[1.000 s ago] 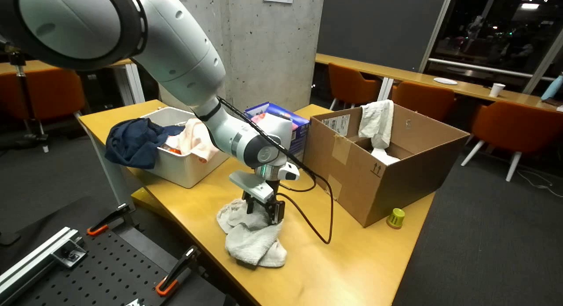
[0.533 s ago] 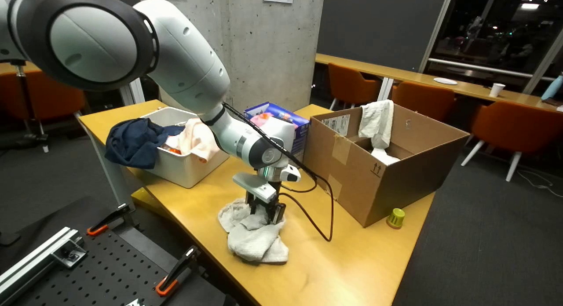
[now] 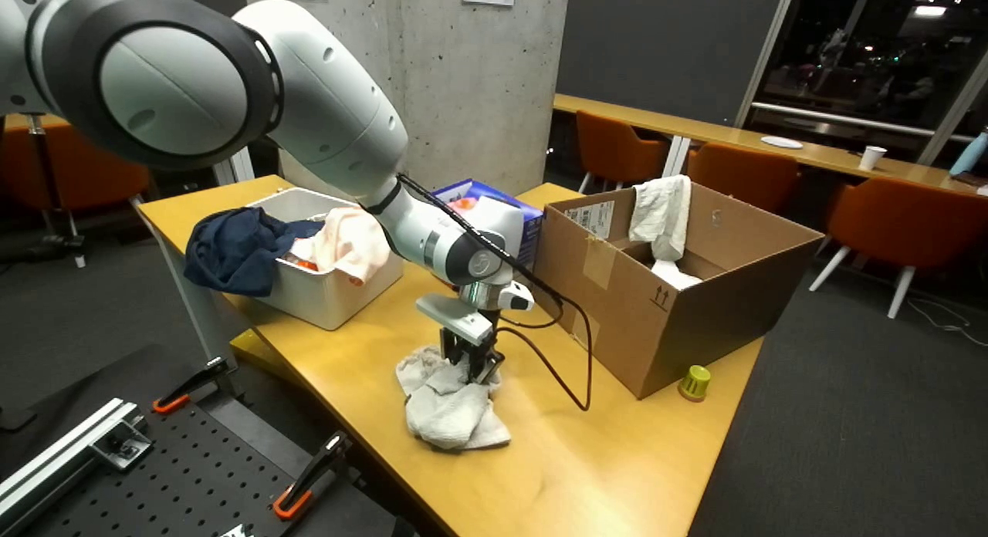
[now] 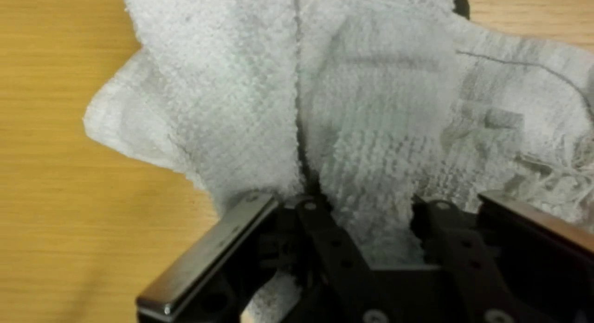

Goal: Place the towel over the radish then lift it and place it in the storage container.

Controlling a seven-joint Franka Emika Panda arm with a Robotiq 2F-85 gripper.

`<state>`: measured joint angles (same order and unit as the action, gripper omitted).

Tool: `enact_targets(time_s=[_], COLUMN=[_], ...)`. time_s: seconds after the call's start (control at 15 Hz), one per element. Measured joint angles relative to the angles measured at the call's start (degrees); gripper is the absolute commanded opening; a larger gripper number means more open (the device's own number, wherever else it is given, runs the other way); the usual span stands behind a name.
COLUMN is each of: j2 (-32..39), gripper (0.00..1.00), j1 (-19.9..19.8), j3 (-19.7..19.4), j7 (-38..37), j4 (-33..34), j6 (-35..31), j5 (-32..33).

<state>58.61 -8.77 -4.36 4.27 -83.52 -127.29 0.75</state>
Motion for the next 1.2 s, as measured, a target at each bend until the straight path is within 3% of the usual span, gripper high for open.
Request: enact_targets(time_s=[0.4, 0.67, 0.87, 1.2], j2=[-1.01, -5.62, -11.4, -23.4], gripper=[0.06, 0.06, 0.06, 0.06], j1=[0.08, 1.14, 3.18, 6.81], j3=[-0.85, -0.55, 1.02, 5.26], j7=[-0.34, -0.02, 0.29, 0.25], j4=[3.19, 3.86, 0.75, -9.92], j6=[2.1, 4.67, 4.78, 5.92], j5=[0.24, 0.26, 0.24, -0.59])
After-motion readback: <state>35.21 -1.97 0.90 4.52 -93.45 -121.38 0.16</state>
